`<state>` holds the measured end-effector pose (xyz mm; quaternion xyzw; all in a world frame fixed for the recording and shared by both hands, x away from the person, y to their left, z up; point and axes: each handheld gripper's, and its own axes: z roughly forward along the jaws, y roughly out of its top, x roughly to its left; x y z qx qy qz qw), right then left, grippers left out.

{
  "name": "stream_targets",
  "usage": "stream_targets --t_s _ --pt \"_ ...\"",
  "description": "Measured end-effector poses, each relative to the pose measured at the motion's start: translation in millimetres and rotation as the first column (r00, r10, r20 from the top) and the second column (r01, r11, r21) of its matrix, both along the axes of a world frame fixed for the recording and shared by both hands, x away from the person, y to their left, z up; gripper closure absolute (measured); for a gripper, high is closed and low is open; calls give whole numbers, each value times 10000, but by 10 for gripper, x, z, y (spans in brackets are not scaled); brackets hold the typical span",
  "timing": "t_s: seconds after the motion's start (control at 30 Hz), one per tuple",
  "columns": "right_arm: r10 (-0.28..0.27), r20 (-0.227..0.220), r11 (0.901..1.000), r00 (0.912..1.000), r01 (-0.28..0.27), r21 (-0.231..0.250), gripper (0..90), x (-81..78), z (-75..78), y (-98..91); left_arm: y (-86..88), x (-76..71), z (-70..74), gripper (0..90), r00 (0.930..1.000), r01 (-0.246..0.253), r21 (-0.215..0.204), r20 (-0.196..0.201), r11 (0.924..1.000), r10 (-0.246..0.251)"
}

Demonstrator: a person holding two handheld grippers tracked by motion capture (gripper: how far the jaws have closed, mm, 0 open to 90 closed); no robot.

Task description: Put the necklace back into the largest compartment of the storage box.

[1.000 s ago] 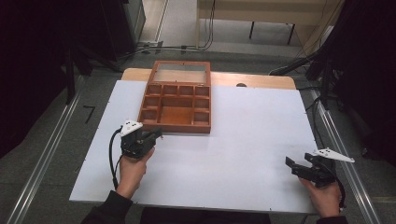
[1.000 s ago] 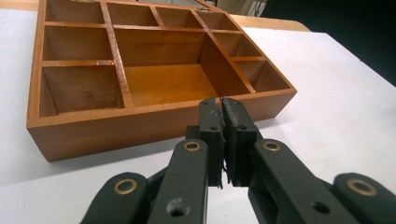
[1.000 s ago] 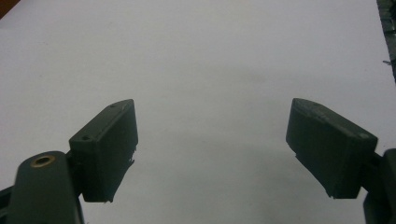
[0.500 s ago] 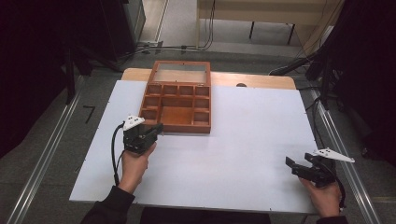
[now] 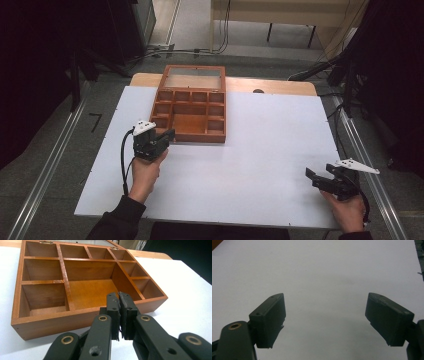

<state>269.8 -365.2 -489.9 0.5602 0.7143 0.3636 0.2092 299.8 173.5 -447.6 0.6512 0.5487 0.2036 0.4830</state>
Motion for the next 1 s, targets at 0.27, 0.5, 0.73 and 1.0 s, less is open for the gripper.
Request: stream_targets --t_s 0.27,0.5,0.73,1.0 --pt "-18 -4 10000 10000 18 19 150 -1 0 0 -20 57 0 876 10000 -38 18 -3 10000 38" --pt "-15 -37 10000 10000 15 20 150 1 1 0 -30 114 10 876 10000 -71 -17 19 10000 71" --pt "-11 -39 10000 10000 12 17 150 1 0 -1 -47 177 29 877 9999 -81 -32 68 10000 82" --pt "6 -31 10000 10000 -6 -2 150 2 -1 -2 -89 261 35 876 10000 -76 -65 61 10000 76"
